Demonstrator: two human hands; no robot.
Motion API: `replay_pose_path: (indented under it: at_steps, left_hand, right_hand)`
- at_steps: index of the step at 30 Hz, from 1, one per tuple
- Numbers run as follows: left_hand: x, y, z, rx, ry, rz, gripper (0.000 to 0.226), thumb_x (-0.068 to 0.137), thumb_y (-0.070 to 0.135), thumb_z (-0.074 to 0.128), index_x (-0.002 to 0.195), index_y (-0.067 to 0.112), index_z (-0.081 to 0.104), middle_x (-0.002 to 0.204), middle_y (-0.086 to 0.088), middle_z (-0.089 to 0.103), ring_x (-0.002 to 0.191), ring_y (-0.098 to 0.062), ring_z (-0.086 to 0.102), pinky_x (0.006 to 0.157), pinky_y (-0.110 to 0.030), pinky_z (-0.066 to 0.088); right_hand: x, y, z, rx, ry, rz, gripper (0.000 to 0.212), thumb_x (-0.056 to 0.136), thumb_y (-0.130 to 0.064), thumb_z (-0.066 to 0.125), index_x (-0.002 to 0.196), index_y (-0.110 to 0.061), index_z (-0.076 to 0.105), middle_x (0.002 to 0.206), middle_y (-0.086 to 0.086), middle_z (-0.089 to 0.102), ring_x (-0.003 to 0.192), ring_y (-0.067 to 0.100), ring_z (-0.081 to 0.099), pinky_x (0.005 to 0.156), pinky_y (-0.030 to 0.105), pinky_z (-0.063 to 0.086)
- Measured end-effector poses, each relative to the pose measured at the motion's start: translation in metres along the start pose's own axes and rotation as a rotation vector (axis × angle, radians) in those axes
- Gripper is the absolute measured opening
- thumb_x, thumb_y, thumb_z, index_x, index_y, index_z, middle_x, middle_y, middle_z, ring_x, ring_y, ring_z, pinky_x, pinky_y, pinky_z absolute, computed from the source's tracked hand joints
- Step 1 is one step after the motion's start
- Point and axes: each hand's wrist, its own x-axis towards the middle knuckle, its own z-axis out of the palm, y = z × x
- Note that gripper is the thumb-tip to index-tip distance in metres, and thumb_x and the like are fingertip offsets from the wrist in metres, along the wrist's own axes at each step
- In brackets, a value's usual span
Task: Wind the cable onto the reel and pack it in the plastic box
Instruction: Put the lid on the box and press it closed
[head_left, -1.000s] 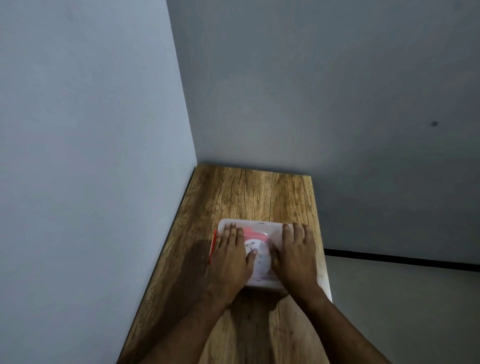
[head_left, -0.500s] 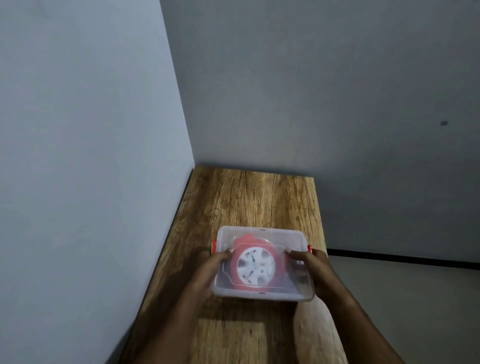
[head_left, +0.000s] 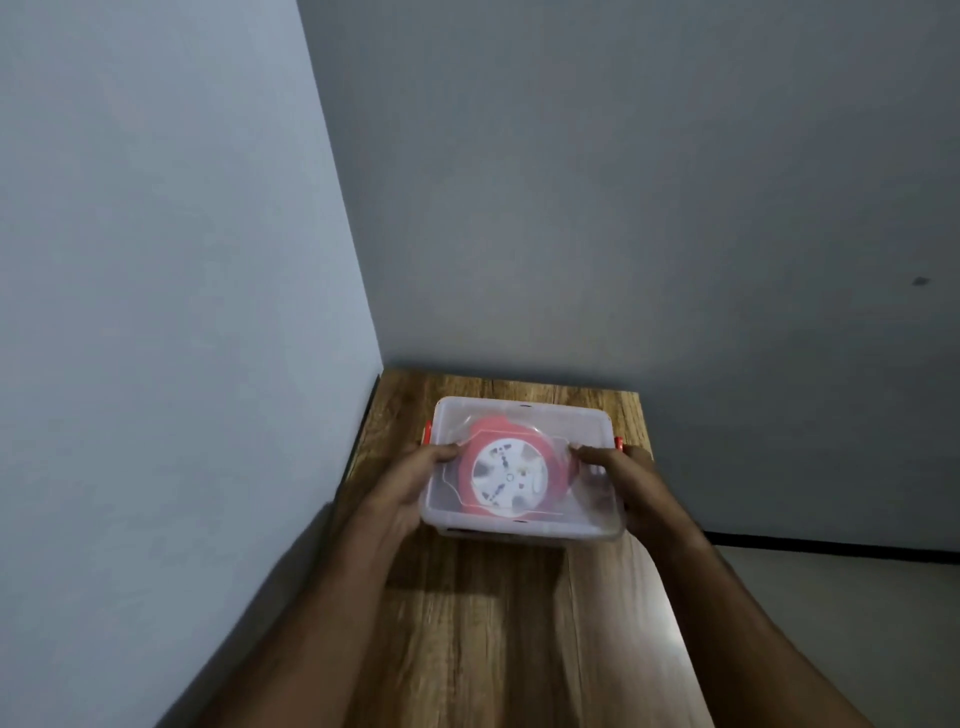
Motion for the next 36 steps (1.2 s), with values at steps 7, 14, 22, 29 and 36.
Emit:
replay_pose_path:
  at_steps: [7,14,22,29,36]
  left_hand:
    - [0.060,0.043,0.006,-0.038,0.004,-0.009,0.025,0.088,0.021,0.075,0.110,0.008,0.070,0.103,-0.016,0.078,0.103,-0.039,0.071,0.091,-0.055,0.059]
    - [0.111,0.059,0.010,-0.022,-0.016,0.003,0.035,0.091,0.021,0.072,0.120,0.001,0.068,0.114,-0.020,0.074,0.112,-0.043,0.067,0.102,-0.058,0.052]
    - [0.128,0.059,0.014,0.028,0.025,-0.032,0.036,0.088,0.025,0.074,0.117,0.005,0.069,0.114,-0.017,0.074,0.111,-0.040,0.066,0.102,-0.057,0.052]
    - [0.131,0.049,0.011,0.812,0.567,0.482,0.056,0.089,0.070,0.056,0.122,0.025,0.058,0.121,0.001,0.067,0.099,-0.018,0.066,0.077,-0.030,0.055]
    - [0.116,0.007,0.045,1.628,0.296,1.001,0.061,0.101,0.043,0.035,0.148,0.006,0.047,0.152,-0.018,0.050,0.140,-0.035,0.048,0.120,-0.048,0.031]
  right_hand:
    - [0.074,-0.022,0.007,-0.031,0.035,-0.012,0.032,0.080,-0.039,0.080,0.107,-0.024,0.072,0.094,-0.006,0.078,0.081,0.011,0.075,0.057,0.024,0.058]
    - [0.125,-0.022,0.008,-0.038,0.037,-0.039,0.035,0.077,-0.044,0.083,0.103,-0.022,0.075,0.094,-0.001,0.079,0.083,0.016,0.076,0.058,0.026,0.059]
    - [0.146,-0.010,0.002,-0.068,0.019,-0.013,0.037,0.075,-0.048,0.083,0.103,-0.025,0.077,0.099,0.004,0.078,0.091,0.026,0.076,0.067,0.034,0.061]
    - [0.124,-0.024,0.020,-0.623,0.329,-0.188,0.079,0.085,-0.061,0.069,0.143,-0.012,0.046,0.143,0.014,0.056,0.127,0.032,0.057,0.099,0.047,0.053]
    - [0.086,-0.005,0.070,-1.449,0.047,-0.512,0.075,0.100,-0.056,0.001,0.162,-0.014,-0.001,0.167,0.012,-0.014,0.155,0.030,-0.013,0.126,0.052,-0.003]
